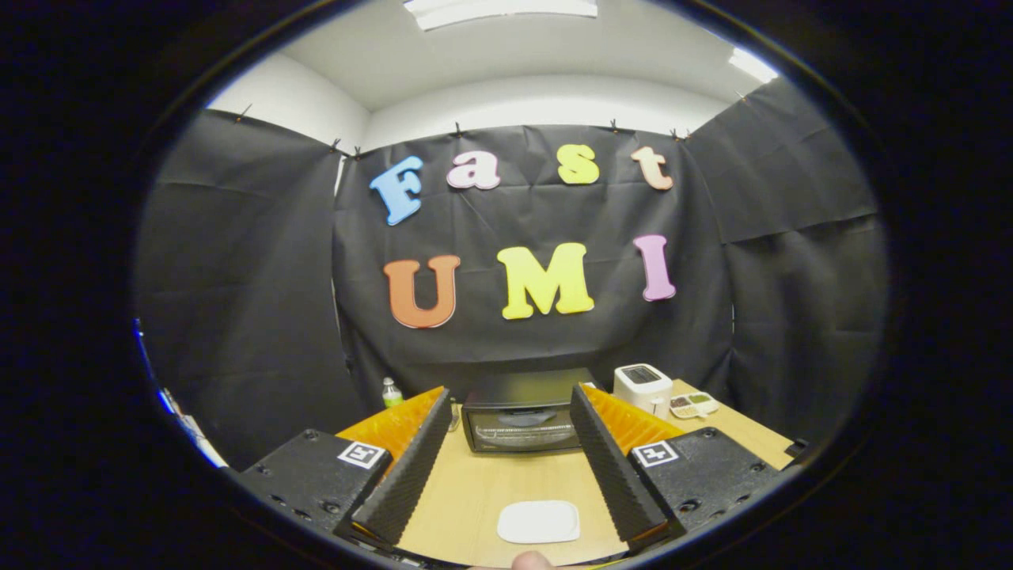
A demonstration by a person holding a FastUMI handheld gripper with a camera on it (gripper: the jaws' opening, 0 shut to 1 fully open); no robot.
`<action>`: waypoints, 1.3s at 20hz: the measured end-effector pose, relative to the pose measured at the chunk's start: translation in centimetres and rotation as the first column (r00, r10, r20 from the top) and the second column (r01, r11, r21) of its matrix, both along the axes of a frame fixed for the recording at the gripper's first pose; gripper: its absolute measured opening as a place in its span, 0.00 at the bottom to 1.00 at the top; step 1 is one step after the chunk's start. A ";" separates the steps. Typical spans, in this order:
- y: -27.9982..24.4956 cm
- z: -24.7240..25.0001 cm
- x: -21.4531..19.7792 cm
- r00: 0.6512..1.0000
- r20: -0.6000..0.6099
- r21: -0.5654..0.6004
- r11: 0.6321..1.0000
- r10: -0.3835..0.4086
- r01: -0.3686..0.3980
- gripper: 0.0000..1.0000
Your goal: Open the toaster oven, put the food inside, and close the toaster oven door.
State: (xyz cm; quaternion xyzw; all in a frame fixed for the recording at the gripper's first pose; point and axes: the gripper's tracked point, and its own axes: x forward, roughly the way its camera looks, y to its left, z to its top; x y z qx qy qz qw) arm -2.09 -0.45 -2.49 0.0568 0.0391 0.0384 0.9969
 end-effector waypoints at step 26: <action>2.5 0.7 -1.5 0.994 0.108 -0.031 1.000 0.004 -0.001 0.98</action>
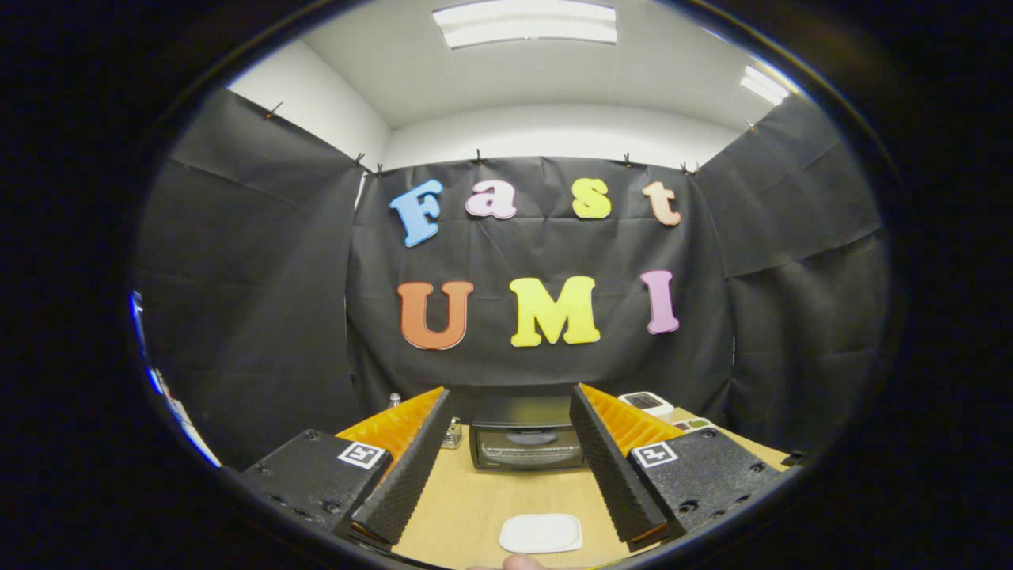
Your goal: Open the toaster oven, put the food inside, and close the toaster oven door.
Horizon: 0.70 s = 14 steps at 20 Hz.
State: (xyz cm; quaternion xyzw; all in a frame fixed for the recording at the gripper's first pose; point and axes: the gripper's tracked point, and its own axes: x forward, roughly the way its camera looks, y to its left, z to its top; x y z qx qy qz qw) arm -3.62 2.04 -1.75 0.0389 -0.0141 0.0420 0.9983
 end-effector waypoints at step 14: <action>1.0 -0.4 1.2 0.999 -0.003 -0.002 0.999 0.033 -0.033 0.98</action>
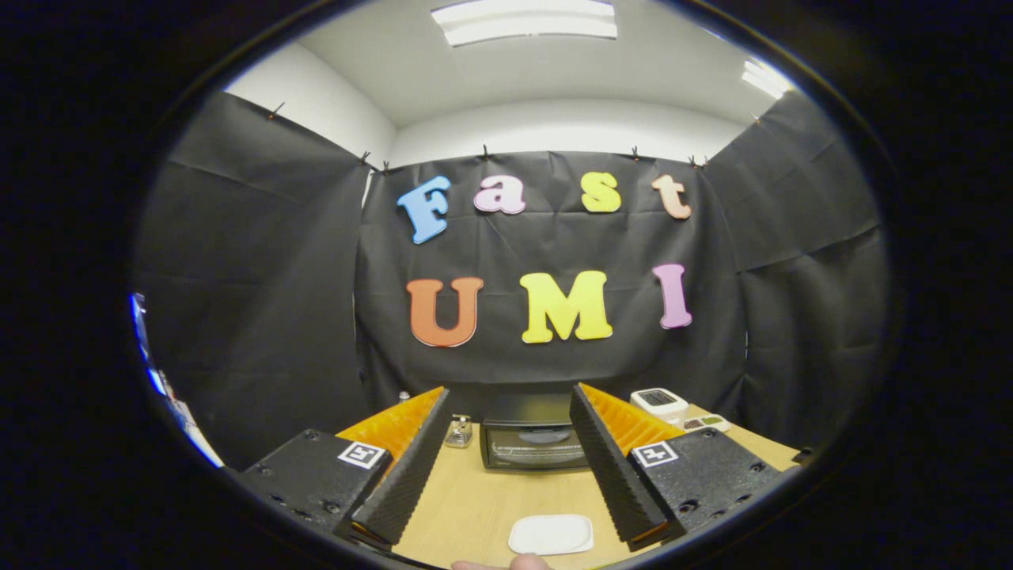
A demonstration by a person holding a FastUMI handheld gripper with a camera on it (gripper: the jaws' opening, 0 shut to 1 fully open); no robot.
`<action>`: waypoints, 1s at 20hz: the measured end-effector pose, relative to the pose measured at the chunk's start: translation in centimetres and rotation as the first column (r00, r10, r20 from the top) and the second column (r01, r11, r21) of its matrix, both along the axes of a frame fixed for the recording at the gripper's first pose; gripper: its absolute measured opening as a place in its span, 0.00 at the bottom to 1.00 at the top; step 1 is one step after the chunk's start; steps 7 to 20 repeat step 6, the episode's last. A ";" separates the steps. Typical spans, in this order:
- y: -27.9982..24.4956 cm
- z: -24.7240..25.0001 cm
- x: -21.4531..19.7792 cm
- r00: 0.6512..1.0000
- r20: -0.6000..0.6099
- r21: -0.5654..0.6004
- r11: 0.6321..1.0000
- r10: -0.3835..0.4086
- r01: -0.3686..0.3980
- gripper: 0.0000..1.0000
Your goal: Open the toaster oven, put the food inside, and close the toaster oven door.
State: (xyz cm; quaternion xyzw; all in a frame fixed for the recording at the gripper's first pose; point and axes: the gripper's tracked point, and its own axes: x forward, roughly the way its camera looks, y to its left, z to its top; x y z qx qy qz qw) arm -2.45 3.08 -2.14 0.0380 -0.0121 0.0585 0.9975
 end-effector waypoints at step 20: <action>0.2 0.1 -0.2 1.000 -0.002 0.004 1.000 0.011 -0.011 0.98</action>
